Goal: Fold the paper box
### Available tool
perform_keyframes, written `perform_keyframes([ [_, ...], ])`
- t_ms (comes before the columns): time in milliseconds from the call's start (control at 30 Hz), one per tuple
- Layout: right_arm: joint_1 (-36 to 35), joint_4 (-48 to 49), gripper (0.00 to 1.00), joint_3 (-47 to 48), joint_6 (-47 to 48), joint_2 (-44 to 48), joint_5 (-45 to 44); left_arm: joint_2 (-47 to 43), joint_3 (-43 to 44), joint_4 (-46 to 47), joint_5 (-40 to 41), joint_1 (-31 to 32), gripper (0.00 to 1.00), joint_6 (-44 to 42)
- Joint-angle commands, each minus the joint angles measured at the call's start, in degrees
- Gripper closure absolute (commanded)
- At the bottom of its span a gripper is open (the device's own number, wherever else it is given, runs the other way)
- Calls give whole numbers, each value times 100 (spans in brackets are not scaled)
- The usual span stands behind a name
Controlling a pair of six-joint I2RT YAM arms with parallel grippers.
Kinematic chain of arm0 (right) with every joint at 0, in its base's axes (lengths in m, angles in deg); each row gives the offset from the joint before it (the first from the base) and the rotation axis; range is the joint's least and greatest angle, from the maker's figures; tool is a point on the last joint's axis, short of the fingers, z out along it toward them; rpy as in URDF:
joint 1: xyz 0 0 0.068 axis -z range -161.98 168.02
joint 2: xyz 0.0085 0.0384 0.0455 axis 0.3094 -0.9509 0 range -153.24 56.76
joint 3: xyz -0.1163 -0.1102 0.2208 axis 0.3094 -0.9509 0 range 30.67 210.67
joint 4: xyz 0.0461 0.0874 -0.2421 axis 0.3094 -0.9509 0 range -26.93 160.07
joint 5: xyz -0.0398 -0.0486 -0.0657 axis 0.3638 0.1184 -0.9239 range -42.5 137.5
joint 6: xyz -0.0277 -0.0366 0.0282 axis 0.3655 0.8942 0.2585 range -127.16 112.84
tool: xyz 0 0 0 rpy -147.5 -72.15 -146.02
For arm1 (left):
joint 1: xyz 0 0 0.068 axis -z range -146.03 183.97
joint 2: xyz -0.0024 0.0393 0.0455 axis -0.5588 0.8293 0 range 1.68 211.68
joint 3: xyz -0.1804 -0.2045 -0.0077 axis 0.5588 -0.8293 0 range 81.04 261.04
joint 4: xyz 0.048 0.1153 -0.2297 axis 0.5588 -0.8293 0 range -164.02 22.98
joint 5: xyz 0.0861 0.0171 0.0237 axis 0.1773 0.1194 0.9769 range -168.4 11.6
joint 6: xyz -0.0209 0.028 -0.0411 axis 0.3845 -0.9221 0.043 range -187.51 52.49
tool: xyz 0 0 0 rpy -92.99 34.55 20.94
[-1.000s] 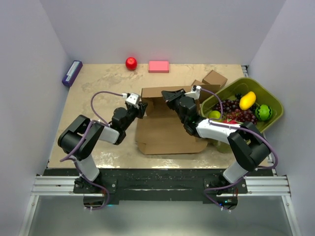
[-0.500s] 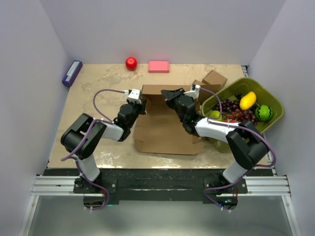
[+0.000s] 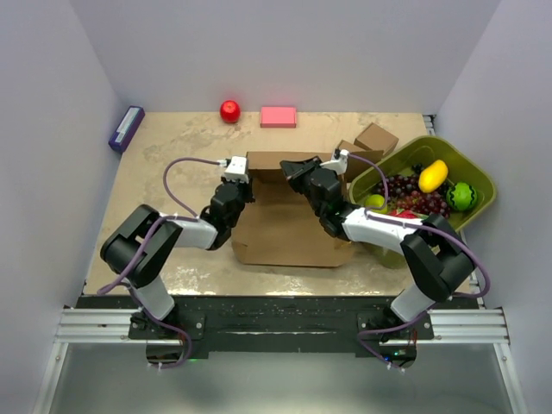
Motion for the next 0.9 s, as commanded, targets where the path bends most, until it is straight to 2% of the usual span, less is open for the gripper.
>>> perform_keyframes([
  [0,22,-525,91,-91,134,348,-500,-155,-227,-401,1234,-173,100,53],
  [133,13,-472,89,-100,256,401,-448,-339,-359,-147,830,-155,100,-95],
  [233,13,-560,82,5,458,471,-413,-568,-316,-505,628,-138,100,-122],
  [333,22,-805,69,180,783,550,-325,-857,-289,-928,549,-164,100,-123],
  [367,13,-884,62,277,889,576,-290,-937,-281,-1024,496,-190,100,-105],
  [433,22,-1096,55,374,1170,629,-290,-1104,-114,-1507,312,-260,100,43],
  [533,13,-1201,39,497,1548,743,-184,-1289,114,-2061,153,-410,100,184],
  [567,22,-1228,29,532,1627,804,-132,-1333,176,-2193,101,-523,100,229],
  [633,22,-1211,20,585,1969,875,44,-1473,352,-2580,-58,-655,100,299],
  [667,22,-1219,12,646,2101,893,105,-1517,387,-2694,-110,-813,100,299],
  [767,31,-1298,1,874,2769,963,413,-1728,493,-3072,-374,-1199,100,282],
  [867,110,-1955,1,1295,3341,902,528,-1922,537,-3494,-655,-1595,100,221],
])
